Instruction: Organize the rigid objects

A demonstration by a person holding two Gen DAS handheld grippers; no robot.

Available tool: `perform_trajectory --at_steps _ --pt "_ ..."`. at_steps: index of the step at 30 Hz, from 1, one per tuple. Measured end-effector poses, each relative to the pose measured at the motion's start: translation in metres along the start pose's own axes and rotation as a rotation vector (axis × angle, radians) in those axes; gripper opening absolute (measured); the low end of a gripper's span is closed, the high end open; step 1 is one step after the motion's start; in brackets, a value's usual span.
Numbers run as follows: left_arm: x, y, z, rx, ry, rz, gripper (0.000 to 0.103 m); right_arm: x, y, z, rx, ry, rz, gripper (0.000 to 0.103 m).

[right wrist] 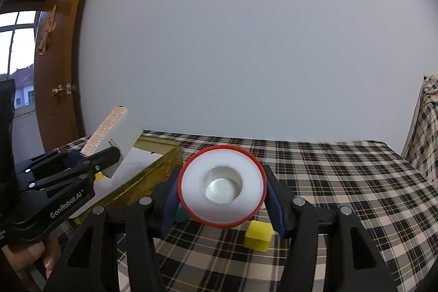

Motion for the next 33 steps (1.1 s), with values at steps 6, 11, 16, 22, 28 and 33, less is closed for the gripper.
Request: perform_trajectory --at_steps 6,11,16,22,28,33 --pt "0.0 0.009 0.001 0.012 0.011 0.015 0.023 0.0 0.011 -0.002 0.029 0.002 0.011 0.058" --pt "0.0 0.015 0.003 0.02 0.011 0.017 0.023 0.0 0.018 -0.003 0.048 0.003 0.017 0.058" --pt "-0.001 0.022 0.004 0.03 0.011 0.025 0.023 -0.001 0.025 -0.005 0.067 0.001 0.024 0.058" --pt "0.0 0.032 0.004 0.051 0.011 0.034 0.023 -0.001 0.032 -0.008 0.094 0.003 0.035 0.058" --pt "-0.001 0.039 0.006 0.067 0.011 0.04 0.023 -0.001 0.041 -0.01 0.122 0.002 0.046 0.058" --pt "-0.001 0.043 0.008 0.079 0.009 0.038 0.023 -0.001 0.046 -0.011 0.133 0.002 0.048 0.058"
Point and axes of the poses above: each gripper's, at about its wrist camera, not at the fingertips, and z roughly against the way its jaws point, y to its left, x to its top, the point moved 2 cm from there along -z, roughly the way its jaws point, and after that the axes turned 3 degrees about -y, right-handed, at the moved point
